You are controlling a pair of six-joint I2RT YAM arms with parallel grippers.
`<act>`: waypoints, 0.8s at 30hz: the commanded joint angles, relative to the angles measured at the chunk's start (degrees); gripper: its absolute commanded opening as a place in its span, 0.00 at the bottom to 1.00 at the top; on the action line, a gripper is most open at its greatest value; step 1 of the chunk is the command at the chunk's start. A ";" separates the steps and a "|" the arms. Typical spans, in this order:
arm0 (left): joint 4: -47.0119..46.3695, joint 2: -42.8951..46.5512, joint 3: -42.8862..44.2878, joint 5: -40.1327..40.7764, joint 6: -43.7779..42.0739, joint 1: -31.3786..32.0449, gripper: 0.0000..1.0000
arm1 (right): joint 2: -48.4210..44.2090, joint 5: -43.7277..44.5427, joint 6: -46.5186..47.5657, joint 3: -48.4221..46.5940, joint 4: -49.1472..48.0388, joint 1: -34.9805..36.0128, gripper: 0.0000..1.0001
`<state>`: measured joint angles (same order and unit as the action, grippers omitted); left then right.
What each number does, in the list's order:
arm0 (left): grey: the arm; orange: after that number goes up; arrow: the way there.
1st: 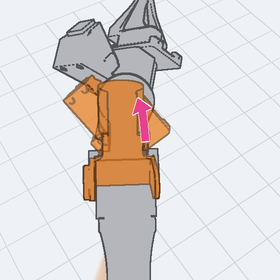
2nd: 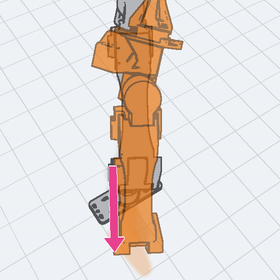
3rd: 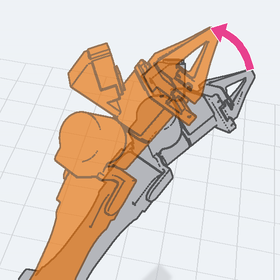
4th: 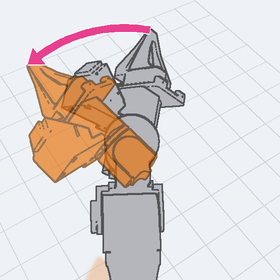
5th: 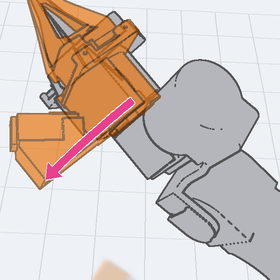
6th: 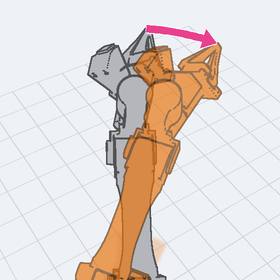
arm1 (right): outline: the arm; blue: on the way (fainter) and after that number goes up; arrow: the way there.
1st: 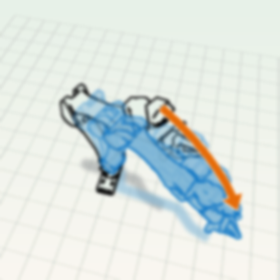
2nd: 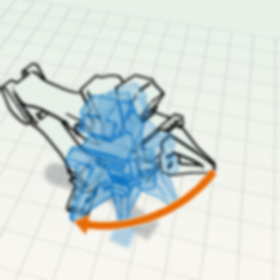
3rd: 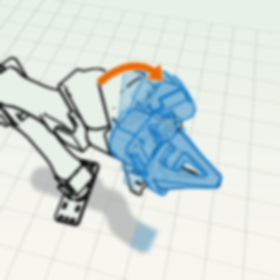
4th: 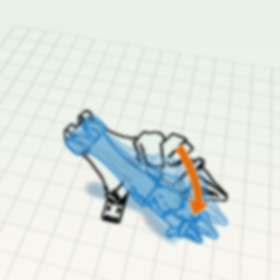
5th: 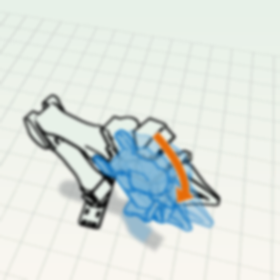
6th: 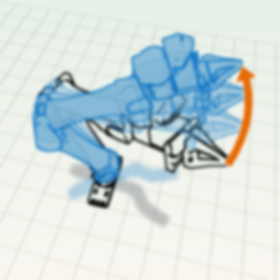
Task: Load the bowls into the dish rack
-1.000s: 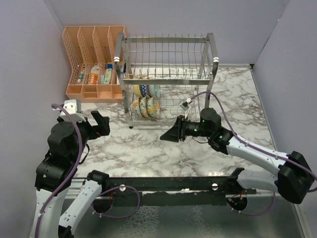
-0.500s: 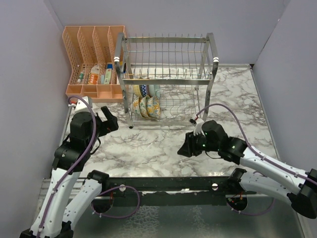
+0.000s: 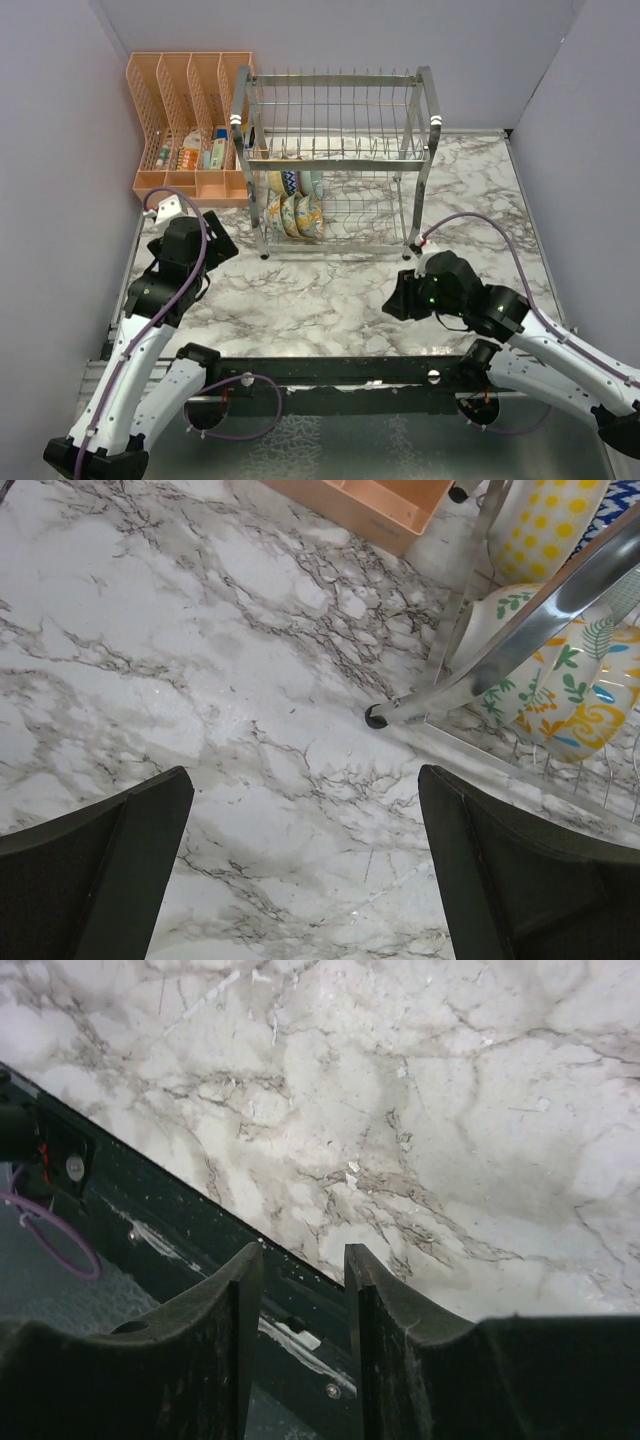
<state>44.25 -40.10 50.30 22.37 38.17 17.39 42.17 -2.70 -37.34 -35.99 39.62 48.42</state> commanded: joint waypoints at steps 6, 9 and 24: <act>-1.74 -1.34 -1.08 2.74 -0.01 0.19 0.99 | 0.02 16.26 -1.91 -8.61 4.79 0.44 0.42; -2.20 -1.17 -1.35 2.46 -0.78 0.23 0.99 | 3.90 19.76 -0.64 -12.60 6.13 0.44 0.48; -1.50 0.49 -0.36 2.31 -2.46 0.19 0.99 | 4.58 26.17 2.76 -14.09 5.75 0.44 1.00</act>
<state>43.27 -40.07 49.67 23.62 36.40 17.39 45.80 19.90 -35.70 -48.64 44.14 48.42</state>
